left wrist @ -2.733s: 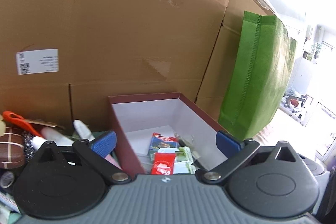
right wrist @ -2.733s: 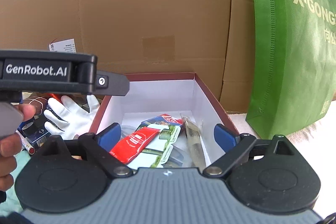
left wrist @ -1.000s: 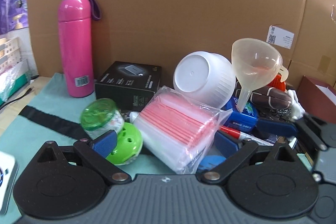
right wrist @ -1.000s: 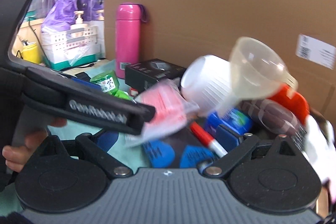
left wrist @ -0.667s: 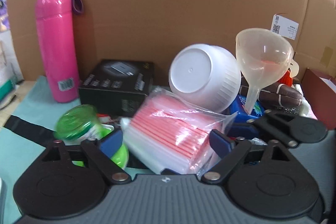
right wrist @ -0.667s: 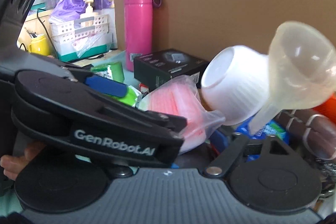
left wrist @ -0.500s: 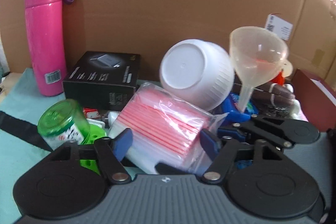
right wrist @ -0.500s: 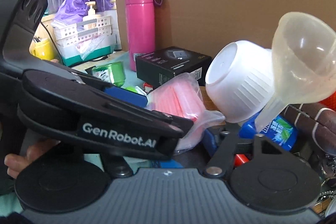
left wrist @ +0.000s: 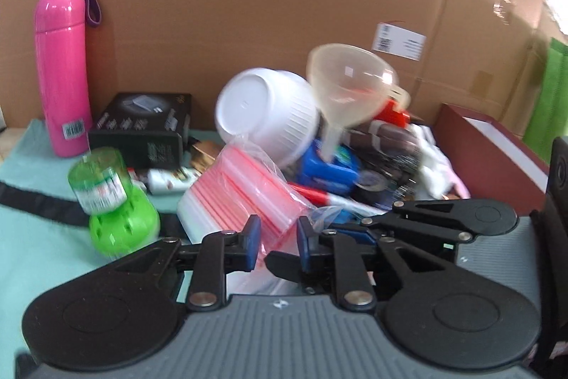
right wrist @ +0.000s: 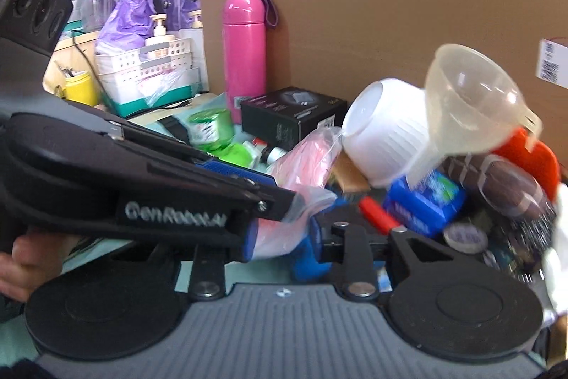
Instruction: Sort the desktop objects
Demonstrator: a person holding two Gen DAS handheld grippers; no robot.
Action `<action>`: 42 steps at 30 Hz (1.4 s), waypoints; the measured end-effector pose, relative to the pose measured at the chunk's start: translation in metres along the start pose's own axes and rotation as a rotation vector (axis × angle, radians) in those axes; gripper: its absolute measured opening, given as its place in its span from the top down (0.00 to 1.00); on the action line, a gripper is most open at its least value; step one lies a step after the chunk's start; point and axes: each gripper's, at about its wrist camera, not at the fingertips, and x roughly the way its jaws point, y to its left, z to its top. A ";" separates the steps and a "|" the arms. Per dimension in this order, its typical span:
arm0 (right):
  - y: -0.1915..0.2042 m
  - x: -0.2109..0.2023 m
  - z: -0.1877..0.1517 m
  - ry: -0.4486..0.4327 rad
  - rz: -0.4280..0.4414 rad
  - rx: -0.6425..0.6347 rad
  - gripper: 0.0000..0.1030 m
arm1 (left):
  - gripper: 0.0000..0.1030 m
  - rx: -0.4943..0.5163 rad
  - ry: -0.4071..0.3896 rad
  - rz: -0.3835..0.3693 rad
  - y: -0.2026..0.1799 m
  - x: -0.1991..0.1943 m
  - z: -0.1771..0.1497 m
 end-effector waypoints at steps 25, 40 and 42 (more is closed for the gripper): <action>0.012 -0.065 -0.036 0.026 -0.093 0.029 0.44 | 0.20 -0.270 0.079 0.028 0.026 -0.027 -0.049; 0.020 -0.060 -0.045 0.086 0.016 0.024 0.62 | 0.44 -0.233 0.110 -0.034 0.028 -0.005 -0.040; 0.033 -0.072 -0.052 0.101 0.026 0.010 0.62 | 0.45 -0.190 0.118 -0.067 0.021 -0.008 -0.041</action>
